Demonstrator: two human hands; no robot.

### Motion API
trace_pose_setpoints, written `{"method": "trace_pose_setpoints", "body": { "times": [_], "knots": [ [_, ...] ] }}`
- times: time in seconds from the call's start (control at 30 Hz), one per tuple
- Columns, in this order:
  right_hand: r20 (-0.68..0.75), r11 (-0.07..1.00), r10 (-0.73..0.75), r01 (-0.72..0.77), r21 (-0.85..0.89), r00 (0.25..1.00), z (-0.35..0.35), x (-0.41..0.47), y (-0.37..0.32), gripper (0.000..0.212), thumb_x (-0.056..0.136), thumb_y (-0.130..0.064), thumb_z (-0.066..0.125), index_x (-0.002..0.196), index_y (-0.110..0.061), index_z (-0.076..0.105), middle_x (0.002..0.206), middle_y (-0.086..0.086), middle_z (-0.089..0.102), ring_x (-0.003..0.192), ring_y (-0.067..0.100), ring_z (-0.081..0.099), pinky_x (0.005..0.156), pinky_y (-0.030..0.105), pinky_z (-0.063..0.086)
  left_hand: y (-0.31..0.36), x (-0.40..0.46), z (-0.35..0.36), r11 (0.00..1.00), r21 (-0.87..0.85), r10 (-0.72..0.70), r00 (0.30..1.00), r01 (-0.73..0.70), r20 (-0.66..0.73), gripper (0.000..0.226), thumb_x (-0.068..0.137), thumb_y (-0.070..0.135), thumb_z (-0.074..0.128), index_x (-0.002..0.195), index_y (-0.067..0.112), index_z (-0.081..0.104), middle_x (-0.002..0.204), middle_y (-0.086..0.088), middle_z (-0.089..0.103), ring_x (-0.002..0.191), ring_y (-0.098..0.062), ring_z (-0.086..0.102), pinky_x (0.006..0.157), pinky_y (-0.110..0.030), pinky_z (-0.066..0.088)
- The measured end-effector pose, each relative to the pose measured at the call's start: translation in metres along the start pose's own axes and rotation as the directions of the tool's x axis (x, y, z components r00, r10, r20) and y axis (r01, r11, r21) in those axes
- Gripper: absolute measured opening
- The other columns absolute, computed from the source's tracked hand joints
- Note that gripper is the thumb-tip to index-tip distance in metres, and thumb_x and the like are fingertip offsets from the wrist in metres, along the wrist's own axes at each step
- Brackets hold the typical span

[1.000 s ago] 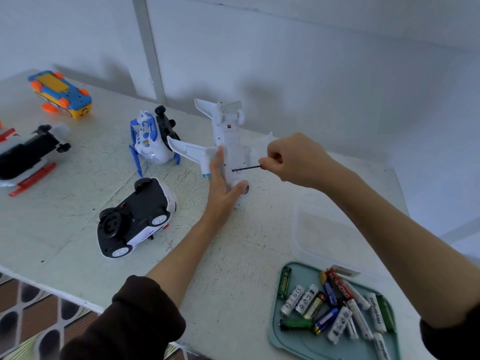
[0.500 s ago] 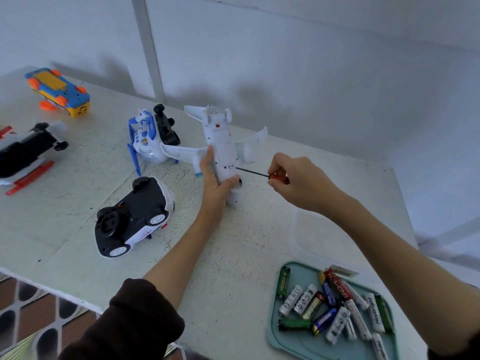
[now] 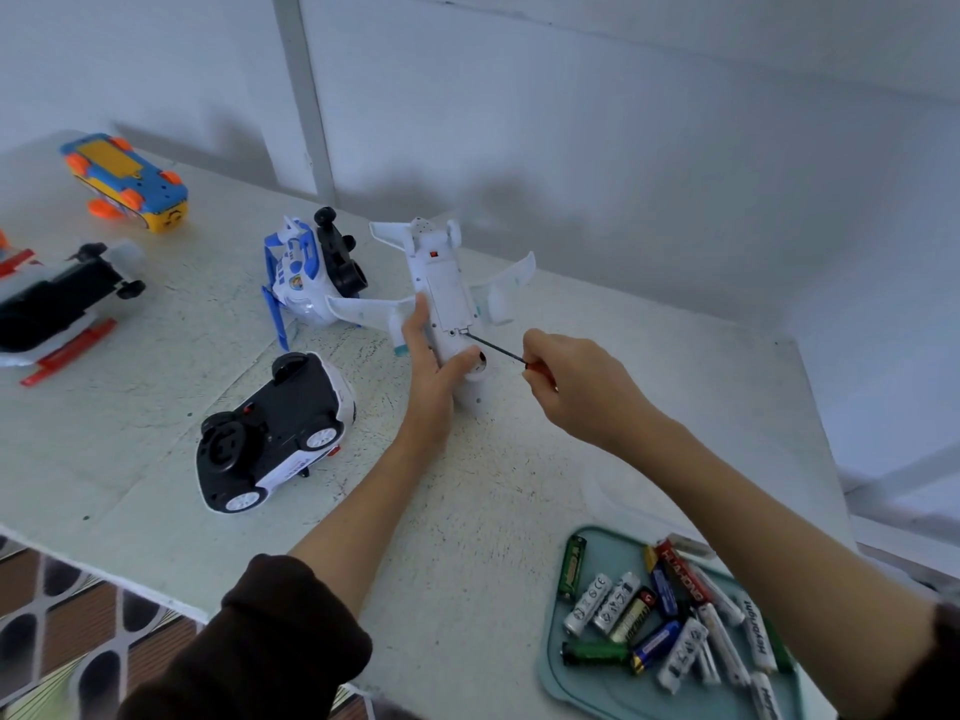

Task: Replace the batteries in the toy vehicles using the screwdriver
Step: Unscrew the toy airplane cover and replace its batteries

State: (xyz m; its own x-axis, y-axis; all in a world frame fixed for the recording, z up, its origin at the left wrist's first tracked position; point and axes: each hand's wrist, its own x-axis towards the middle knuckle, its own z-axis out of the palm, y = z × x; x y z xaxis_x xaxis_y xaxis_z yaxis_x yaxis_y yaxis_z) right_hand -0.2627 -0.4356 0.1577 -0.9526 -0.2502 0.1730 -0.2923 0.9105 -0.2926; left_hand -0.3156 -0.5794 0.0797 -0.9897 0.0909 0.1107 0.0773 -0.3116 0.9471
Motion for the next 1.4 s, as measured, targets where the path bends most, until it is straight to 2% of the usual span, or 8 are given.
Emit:
{"method": "trace_pose_setpoints", "body": {
  "times": [0.27,0.47,0.63,0.83,0.9,0.97,1.13,1.4],
  "knots": [
    [-0.054,0.999,-0.033,0.034,0.032,0.998,0.011,-0.001,0.008,0.015,0.091,-0.010,0.049,0.081,-0.014,0.038,0.068,0.006,0.049,0.055,0.023,0.042,0.051,0.034,0.038,0.007,0.002,0.003,0.998,-0.053,-0.043,0.999,0.043,-0.013,0.085,0.073,0.016,0.058,0.147,0.023,0.018,0.149,-0.004,0.032,0.131,-0.022,0.042,0.105,-0.032,0.041],
    [-0.139,0.995,-0.074,0.082,0.052,0.988,0.010,-0.001,0.012,0.010,0.090,-0.007,0.051,0.081,-0.006,0.046,0.065,0.006,0.049,0.051,0.021,0.039,0.047,0.033,0.036,0.020,0.003,0.007,0.967,-0.235,-0.105,0.994,0.101,-0.007,0.073,0.073,0.014,0.056,0.139,0.030,0.029,0.139,-0.011,0.046,0.112,-0.022,0.052,0.100,-0.040,0.043],
    [-0.222,0.985,-0.076,0.107,0.132,0.972,0.006,-0.001,0.014,0.012,0.088,-0.003,0.053,0.078,-0.003,0.046,0.062,0.008,0.051,0.050,0.024,0.042,0.047,0.042,0.041,0.033,0.006,0.012,0.942,-0.312,-0.118,0.992,0.123,0.036,0.062,0.078,0.011,0.054,0.133,0.033,0.036,0.126,-0.003,0.054,0.106,-0.021,0.055,0.099,-0.040,0.043],
    [-0.244,0.957,-0.015,0.085,0.276,0.970,0.003,0.000,0.017,0.031,0.090,-0.005,0.054,0.074,-0.023,0.034,0.074,0.015,0.062,0.073,0.036,0.062,0.056,0.047,0.049,0.038,0.007,0.013,0.930,-0.333,-0.137,0.987,0.157,0.082,0.060,0.088,0.003,0.049,0.140,0.029,0.033,0.123,0.000,0.059,0.110,-0.024,0.056,0.108,-0.052,0.037],
    [-0.242,0.947,0.011,0.067,0.313,0.970,0.002,-0.001,0.016,0.033,0.090,-0.004,0.054,0.073,-0.023,0.034,0.077,0.015,0.064,0.067,0.024,0.062,0.056,0.044,0.049,0.040,0.008,0.013,0.931,-0.324,-0.148,0.985,0.168,0.085,0.064,0.085,0.005,0.051,0.141,0.029,0.032,0.125,-0.002,0.058,0.113,-0.028,0.054,0.108,-0.056,0.034],
    [-0.228,0.933,0.031,0.053,0.355,0.973,0.002,-0.002,0.015,0.025,0.089,-0.003,0.054,0.074,-0.013,0.037,0.081,0.018,0.065,0.050,0.008,0.045,0.054,0.034,0.045,0.041,0.008,0.012,0.930,-0.319,-0.161,0.983,0.181,0.087,0.068,0.079,0.009,0.055,0.140,0.031,0.034,0.128,-0.003,0.057,0.116,-0.031,0.052,0.108,-0.058,0.034],
    [-0.216,0.917,0.055,0.036,0.397,0.975,-0.001,-0.005,0.014,0.017,0.089,-0.003,0.054,0.076,-0.001,0.042,0.084,0.019,0.066,0.048,0.008,0.037,0.053,0.034,0.042,0.043,0.007,0.013,0.936,-0.301,-0.166,0.982,0.185,0.087,0.063,0.077,0.011,0.055,0.132,0.035,0.039,0.125,0.000,0.058,0.113,-0.028,0.054,0.108,-0.057,0.034],
    [-0.236,0.938,0.076,0.011,0.347,0.969,-0.008,-0.008,0.015,0.022,0.090,-0.006,0.054,0.075,-0.012,0.038,0.085,0.019,0.066,0.050,0.006,0.043,0.056,0.031,0.046,0.049,0.008,0.016,0.954,-0.265,-0.115,0.988,0.139,0.102,0.066,0.075,0.011,0.054,0.134,0.032,0.035,0.127,-0.002,0.055,0.109,-0.023,0.054,0.106,-0.053,0.038]
  ]
}}
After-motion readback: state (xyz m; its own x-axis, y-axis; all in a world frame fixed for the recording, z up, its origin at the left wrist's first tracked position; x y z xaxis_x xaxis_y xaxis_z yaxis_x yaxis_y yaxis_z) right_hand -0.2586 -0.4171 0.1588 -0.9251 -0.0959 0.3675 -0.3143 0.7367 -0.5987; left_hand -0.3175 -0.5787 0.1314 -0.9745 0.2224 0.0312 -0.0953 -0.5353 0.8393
